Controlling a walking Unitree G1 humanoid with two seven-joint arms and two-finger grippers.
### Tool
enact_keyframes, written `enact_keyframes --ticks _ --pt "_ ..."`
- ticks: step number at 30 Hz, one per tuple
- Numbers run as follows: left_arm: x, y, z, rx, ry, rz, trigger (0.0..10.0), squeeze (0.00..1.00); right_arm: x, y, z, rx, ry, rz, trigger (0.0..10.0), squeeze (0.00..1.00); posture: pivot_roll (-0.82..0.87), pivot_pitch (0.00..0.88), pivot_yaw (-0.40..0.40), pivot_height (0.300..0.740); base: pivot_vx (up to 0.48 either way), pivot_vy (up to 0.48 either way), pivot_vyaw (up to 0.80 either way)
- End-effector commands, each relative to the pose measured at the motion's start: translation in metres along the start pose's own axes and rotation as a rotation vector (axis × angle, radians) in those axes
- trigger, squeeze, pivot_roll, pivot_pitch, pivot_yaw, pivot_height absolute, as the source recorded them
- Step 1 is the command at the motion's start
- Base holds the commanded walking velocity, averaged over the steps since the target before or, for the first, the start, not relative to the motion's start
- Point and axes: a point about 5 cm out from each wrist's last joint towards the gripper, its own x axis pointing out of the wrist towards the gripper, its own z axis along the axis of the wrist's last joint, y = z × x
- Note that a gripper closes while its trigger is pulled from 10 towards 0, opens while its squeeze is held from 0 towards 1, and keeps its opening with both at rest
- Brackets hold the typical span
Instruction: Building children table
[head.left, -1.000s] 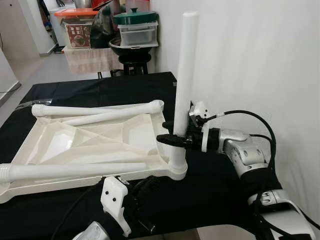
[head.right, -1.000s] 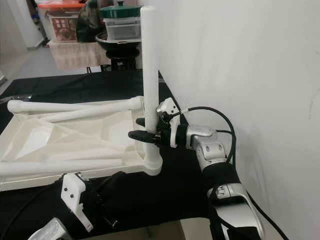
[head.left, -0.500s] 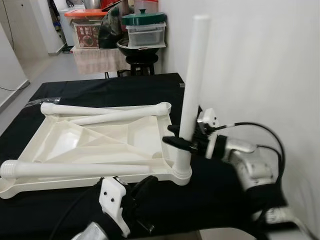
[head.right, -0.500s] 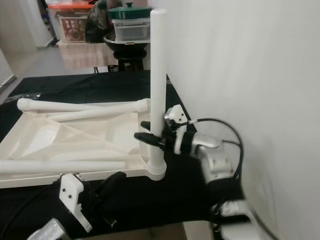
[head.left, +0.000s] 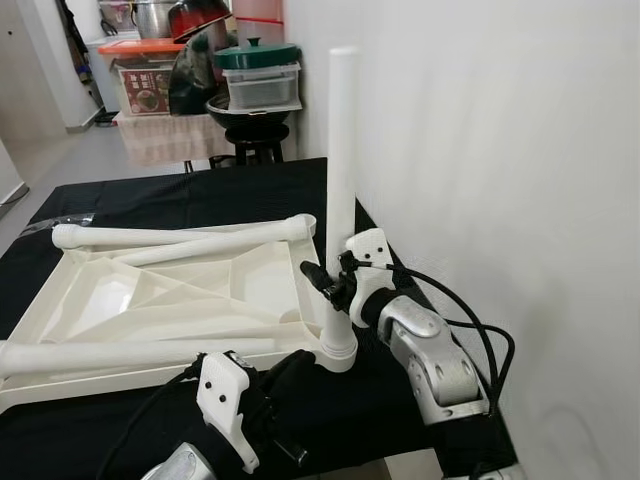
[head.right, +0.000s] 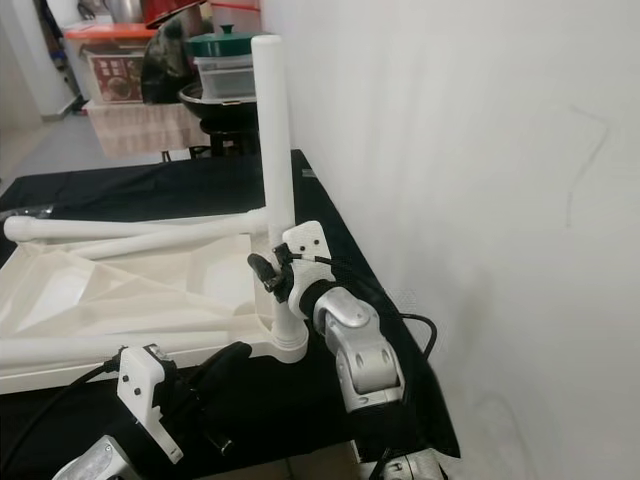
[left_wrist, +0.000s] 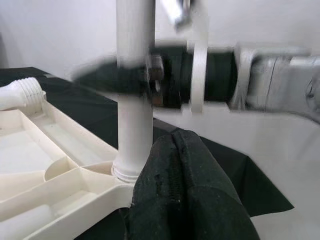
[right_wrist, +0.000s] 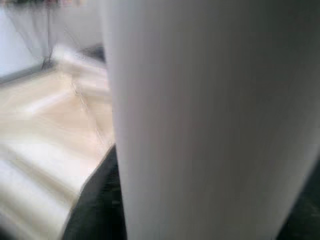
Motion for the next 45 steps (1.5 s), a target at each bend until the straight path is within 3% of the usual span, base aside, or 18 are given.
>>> enact_keyframes --ticks 1,4,5,6,7,8,13,14,17,18,28,33,35,38,39,40,41,45 --pt "0.0 0.002 -0.004 0.006 0.016 0.009 10.0 0.0 0.003 0.005 0.001 0.003 0.008 0.076 10.0 1.0 0.02 0.0 -0.013 0.74 0.0 0.0 0.0" --pt "0.002 0.001 -0.004 0.005 0.014 0.006 10.0 0.0 -0.001 0.003 0.021 -0.087 -0.045 0.237 10.0 0.99 0.02 0.0 -0.014 0.74 0.0 0.0 0.0" --pt "0.002 0.001 -0.004 0.005 0.014 0.006 10.0 0.0 -0.001 0.003 0.021 -0.087 -0.045 0.237 10.0 0.99 0.02 0.0 -0.014 0.74 0.0 0.0 0.0" --pt "0.002 0.001 -0.004 0.004 0.013 0.005 10.0 0.0 -0.003 0.001 0.026 -0.127 -0.052 0.322 10.0 0.45 0.02 0.0 -0.014 0.74 0.0 0.0 0.0" --pt "0.003 0.002 -0.004 0.004 0.012 0.004 10.0 0.0 -0.005 0.0 0.029 -0.153 -0.053 0.382 10.0 0.45 0.02 0.0 -0.014 0.74 0.0 0.0 0.0" --pt "0.003 0.002 -0.004 0.004 0.012 0.003 10.0 0.0 -0.007 -0.003 0.033 -0.172 -0.06 0.456 10.0 0.0 0.02 0.0 -0.018 0.74 0.0 0.0 0.0" --pt "0.003 0.001 -0.004 0.006 0.01 0.005 10.0 0.0 -0.002 -0.014 0.043 -0.204 -0.079 0.525 10.0 0.0 0.02 0.0 -0.022 0.74 0.0 0.0 0.0" --pt "0.003 0.002 -0.004 0.008 0.011 0.009 10.0 0.0 0.001 -0.018 0.048 -0.175 -0.086 0.612 10.0 0.0 0.03 0.0 -0.029 0.74 0.0 0.0 0.0" --pt "0.002 0.003 -0.005 0.01 0.012 0.013 10.0 0.0 0.001 -0.019 0.048 -0.153 -0.077 0.711 10.0 0.0 0.04 0.0 -0.029 0.74 0.0 0.0 0.0" --pt "0.002 0.003 -0.005 0.011 0.013 0.014 10.0 0.0 0.001 -0.02 0.047 -0.152 -0.066 0.723 0.0 0.0 0.04 0.0 -0.029 0.74 0.0 0.0 0.0" --pt "0.001 0.003 -0.006 0.01 0.016 0.015 10.0 0.0 0.002 -0.03 0.04 -0.13 -0.057 0.739 0.0 0.0 0.04 0.0 -0.028 0.74 0.0 0.0 0.0" --pt "0.0 0.003 -0.006 0.008 0.016 0.011 10.0 0.0 -0.002 -0.035 0.037 -0.132 -0.101 0.661 0.0 0.0 0.03 0.0 -0.027 0.74 0.0 0.0 0.0" --pt "-0.001 0.003 -0.006 0.009 0.015 0.012 10.0 0.0 0.003 -0.027 0.017 -0.074 -0.053 0.426 0.0 0.0 0.03 0.0 -0.03 0.74 0.0 0.0 0.0" --pt "-0.001 0.004 -0.006 0.01 0.016 0.013 10.0 0.0 0.005 -0.023 0.007 -0.036 -0.027 0.314 0.0 0.0 0.02 0.0 -0.032 0.74 0.0 0.0 0.0" --pt "-0.001 0.004 -0.005 0.011 0.014 0.014 10.0 0.0 0.003 -0.009 -0.015 0.04 0.049 0.101 0.0 0.0 0.03 0.006 -0.029 0.74 0.0 0.0 0.0" --pt "-0.001 0.004 -0.005 0.011 0.014 0.014 10.0 0.0 0.003 -0.009 -0.015 0.04 0.049 0.101 0.0 0.0 0.03 0.006 -0.029 0.74 0.0 0.0 0.0" --pt "-0.002 0.005 -0.005 0.013 0.014 0.015 10.0 0.0 0.0 0.005 -0.025 0.056 0.066 -0.015 0.0 0.0 0.03 0.013 -0.009 0.74 0.0 0.0 0.0" --pt "-0.002 0.005 -0.004 0.014 0.017 0.014 10.0 0.0 0.001 0.011 -0.023 0.024 0.053 -0.079 0.0 0.0 0.03 0.0 -0.006 0.74 0.0 0.0 0.0"
